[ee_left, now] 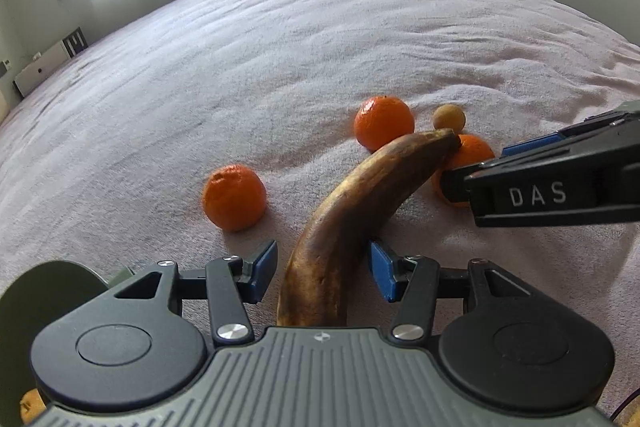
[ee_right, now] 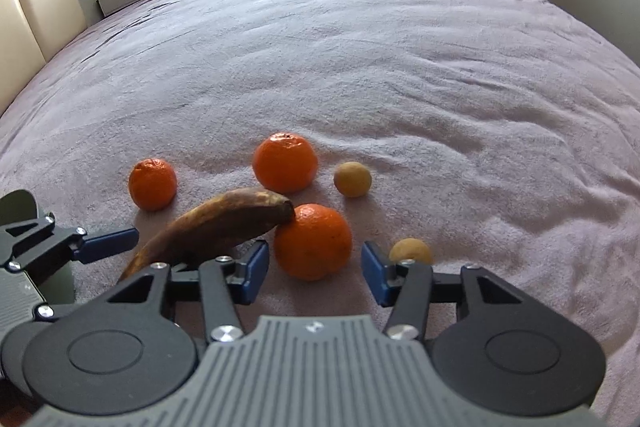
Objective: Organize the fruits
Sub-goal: 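Grasp the brown banana with the left tool while the right tool grasps the large orange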
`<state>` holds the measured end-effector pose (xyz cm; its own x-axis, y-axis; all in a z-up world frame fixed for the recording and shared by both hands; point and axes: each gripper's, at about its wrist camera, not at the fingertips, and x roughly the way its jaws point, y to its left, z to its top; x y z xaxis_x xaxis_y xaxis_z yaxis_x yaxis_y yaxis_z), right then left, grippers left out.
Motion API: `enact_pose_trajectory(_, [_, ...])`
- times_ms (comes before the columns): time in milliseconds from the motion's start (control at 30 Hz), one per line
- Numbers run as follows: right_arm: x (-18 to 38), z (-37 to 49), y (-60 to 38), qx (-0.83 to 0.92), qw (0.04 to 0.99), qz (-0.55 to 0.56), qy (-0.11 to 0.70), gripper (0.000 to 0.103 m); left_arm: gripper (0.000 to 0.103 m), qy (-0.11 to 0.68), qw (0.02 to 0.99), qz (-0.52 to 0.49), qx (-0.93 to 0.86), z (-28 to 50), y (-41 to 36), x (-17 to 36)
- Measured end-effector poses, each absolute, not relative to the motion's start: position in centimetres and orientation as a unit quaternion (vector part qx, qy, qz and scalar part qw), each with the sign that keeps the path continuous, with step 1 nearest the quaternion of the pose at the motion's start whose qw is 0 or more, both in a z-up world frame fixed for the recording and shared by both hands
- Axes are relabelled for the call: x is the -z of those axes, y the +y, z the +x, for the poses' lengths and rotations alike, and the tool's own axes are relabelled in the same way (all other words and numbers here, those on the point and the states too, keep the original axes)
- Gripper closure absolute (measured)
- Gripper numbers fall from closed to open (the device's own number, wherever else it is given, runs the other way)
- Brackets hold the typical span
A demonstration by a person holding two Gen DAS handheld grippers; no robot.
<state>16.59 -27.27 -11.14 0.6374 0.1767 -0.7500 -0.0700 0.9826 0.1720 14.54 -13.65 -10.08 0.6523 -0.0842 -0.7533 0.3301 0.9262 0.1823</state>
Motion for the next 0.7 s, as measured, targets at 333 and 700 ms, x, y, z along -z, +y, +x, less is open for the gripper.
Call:
enact_pose_trajectory(333, [11.8,17.1,-27.1,-0.064,0.898,0.068,0.429,0.059,0.051,0.412,0.892,0.137,0.126,14.7,-13.4,10.5])
enact_pose_trajectory(700, [10.9,16.5,-27.2,-0.059,0.883,0.09,0.458,0.061,0.06,0.5,0.858,0.069,0.093,14.9,-12.5,8.7])
